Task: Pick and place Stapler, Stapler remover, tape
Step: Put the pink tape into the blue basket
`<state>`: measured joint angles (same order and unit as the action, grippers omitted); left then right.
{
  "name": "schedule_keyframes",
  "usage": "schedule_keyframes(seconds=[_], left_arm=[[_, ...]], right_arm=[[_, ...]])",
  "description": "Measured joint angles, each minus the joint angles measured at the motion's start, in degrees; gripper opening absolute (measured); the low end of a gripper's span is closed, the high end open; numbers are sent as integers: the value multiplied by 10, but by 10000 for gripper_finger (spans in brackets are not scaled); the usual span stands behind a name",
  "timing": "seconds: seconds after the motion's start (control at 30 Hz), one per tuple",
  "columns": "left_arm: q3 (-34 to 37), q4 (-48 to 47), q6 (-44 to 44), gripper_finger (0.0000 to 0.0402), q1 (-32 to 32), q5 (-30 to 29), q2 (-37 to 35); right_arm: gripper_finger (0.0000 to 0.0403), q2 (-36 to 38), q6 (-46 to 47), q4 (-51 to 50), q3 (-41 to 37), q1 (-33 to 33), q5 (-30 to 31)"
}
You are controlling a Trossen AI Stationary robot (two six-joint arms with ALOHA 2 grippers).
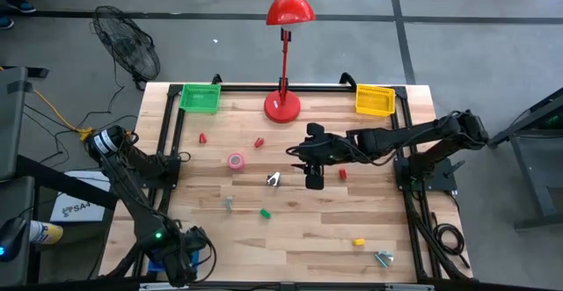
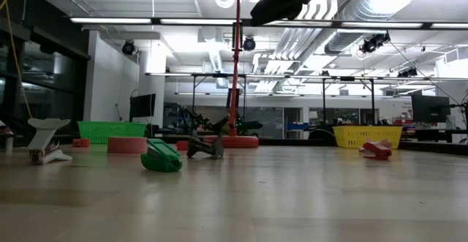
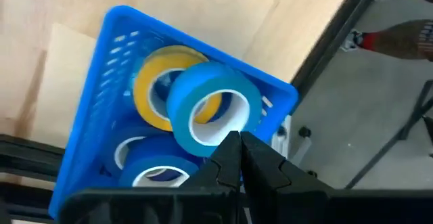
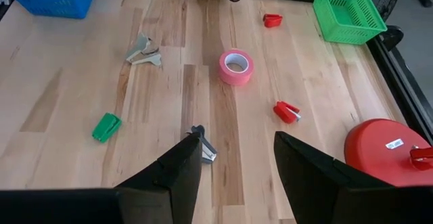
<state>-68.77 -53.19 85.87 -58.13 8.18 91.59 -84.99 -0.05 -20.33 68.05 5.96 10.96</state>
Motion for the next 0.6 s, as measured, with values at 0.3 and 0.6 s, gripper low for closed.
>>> schedule_keyframes(seconds=[0.3, 0.6], left_arm=[[-27, -89, 18, 4, 30, -145, -22], [-41, -180, -110, 25, 145, -211, -51]], right_arm=[[177, 0, 4, -5, 0, 0, -4], [177, 0, 28, -43, 0, -9, 0]])
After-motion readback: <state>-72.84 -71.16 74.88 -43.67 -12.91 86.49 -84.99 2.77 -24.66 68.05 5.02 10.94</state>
